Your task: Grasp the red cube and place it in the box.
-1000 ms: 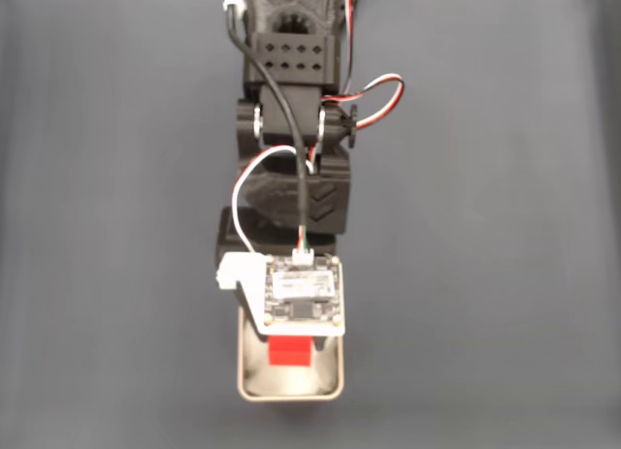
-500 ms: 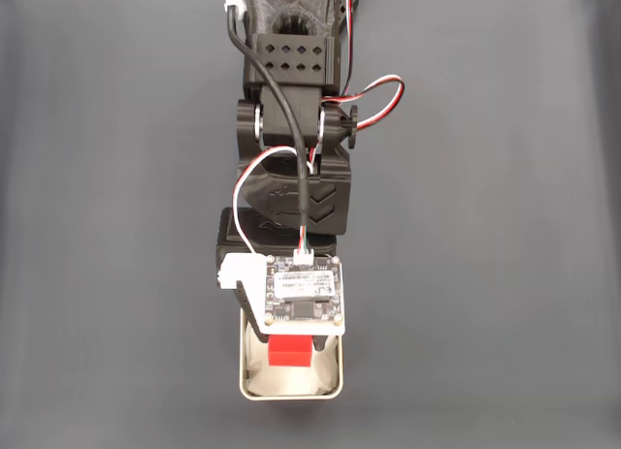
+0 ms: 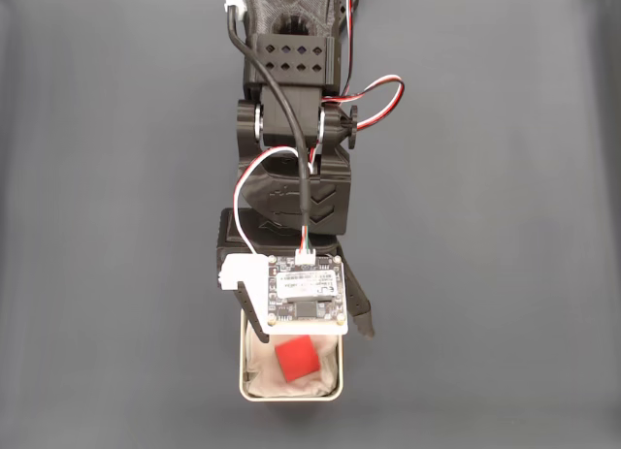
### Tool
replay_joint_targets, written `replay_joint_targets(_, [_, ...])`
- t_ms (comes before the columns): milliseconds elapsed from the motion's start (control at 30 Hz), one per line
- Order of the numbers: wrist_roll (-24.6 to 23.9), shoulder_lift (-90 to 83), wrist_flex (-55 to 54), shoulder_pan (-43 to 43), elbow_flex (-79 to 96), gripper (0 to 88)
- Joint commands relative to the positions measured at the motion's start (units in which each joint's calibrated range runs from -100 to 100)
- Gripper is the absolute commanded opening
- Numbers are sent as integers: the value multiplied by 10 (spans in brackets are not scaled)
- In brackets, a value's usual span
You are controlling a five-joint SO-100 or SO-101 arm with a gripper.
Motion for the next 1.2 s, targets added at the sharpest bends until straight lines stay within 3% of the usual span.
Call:
replay_joint_targets(0, [3,-25,-16,1,-8,377])
replay_joint_targets(967, [-3,-38,-25,0,3,371])
replay_joint_targets(1033, [-5,-39,-25,0,3,328])
replay_joint_targets(1167, [-21,-62,-23,-5,-6,3])
